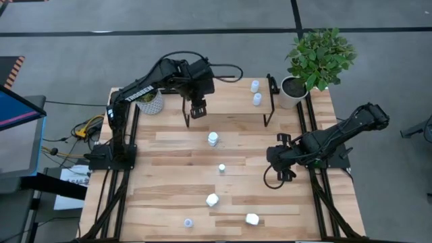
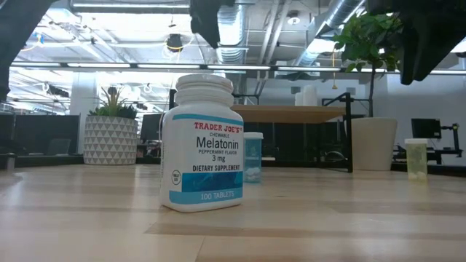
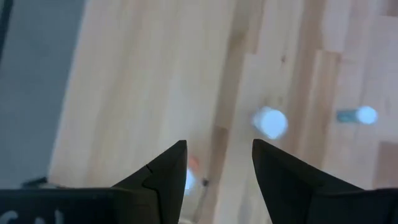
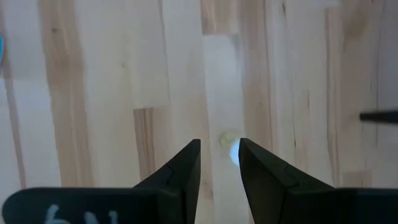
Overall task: Pick and place medicine bottles onto shelf by color
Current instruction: Put the yellow pill bottle on the shelf
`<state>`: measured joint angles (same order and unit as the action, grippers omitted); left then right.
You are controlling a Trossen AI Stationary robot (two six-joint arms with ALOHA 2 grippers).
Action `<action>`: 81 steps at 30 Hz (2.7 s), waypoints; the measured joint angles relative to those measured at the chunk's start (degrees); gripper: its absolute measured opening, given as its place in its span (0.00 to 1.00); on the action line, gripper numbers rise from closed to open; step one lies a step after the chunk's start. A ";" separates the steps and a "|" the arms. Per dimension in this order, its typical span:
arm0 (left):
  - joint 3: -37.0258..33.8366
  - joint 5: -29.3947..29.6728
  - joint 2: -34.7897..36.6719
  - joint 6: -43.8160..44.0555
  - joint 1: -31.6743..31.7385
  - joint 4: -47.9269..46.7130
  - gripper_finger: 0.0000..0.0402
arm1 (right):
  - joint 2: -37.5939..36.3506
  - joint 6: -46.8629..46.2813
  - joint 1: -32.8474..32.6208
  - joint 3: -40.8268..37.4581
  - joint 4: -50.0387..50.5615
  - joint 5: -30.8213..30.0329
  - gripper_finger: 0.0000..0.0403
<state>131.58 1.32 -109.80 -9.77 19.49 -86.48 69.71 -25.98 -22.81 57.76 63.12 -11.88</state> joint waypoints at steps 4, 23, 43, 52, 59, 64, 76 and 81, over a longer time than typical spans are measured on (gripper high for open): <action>0.31 -0.03 0.02 2.65 -3.15 -3.97 0.42 | 0.01 -5.47 -0.09 0.00 3.44 0.02 0.33; -20.60 -7.41 12.19 6.54 -16.27 -3.44 0.42 | -6.93 -42.94 -20.86 -0.09 14.39 -6.05 0.33; -77.36 -1.88 42.09 26.10 -25.64 39.25 0.42 | -8.33 -57.53 -22.78 -14.03 2.79 -3.30 0.41; -79.28 5.81 42.10 31.41 -28.76 39.52 0.42 | -7.25 -50.84 -12.65 -14.01 0.47 -2.99 0.64; -79.28 6.23 42.10 31.28 -29.69 39.78 0.42 | -4.68 -44.17 -9.15 -13.97 -0.20 -2.85 0.74; -79.28 6.85 42.10 32.15 -29.69 39.96 0.42 | -1.87 -44.06 -7.97 -13.97 -0.80 -3.19 0.74; -79.28 9.25 42.08 31.49 -29.67 40.18 0.42 | 8.95 -44.00 -2.30 -13.94 -3.86 -6.09 0.74; -79.28 9.25 42.07 31.44 -29.67 40.16 0.42 | 9.85 -41.86 0.34 -13.94 -5.66 -6.12 0.74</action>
<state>52.29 10.57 -67.72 21.67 -10.17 -46.33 79.57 -67.84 -22.47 43.81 57.46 -18.00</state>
